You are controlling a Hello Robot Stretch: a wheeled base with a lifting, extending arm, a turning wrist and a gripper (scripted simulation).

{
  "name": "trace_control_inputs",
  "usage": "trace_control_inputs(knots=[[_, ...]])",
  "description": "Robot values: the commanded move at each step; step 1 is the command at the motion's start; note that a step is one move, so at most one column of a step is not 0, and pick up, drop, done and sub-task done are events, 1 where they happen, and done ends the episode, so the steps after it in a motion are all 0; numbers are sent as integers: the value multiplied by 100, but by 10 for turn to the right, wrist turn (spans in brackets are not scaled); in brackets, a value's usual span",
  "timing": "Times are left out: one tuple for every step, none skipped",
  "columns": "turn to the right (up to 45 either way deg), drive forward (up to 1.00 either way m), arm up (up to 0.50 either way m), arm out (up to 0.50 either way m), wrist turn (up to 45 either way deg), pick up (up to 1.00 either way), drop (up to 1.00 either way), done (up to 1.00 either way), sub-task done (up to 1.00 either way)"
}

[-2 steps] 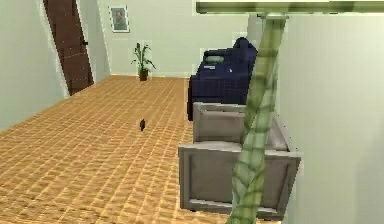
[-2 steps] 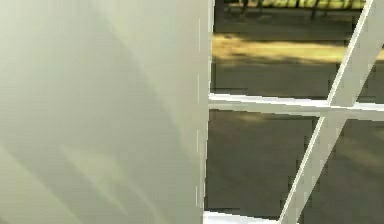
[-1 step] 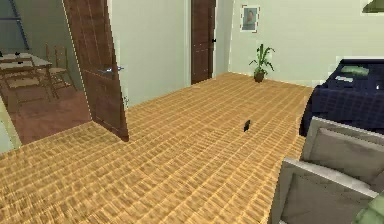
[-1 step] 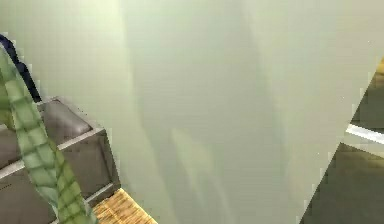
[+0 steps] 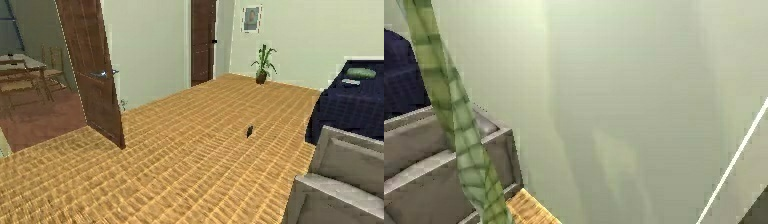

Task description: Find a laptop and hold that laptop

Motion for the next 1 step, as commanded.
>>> trace_control_inputs(knots=[[-450, 0, 0, 0, 0, 0, 0, 0, 0]])
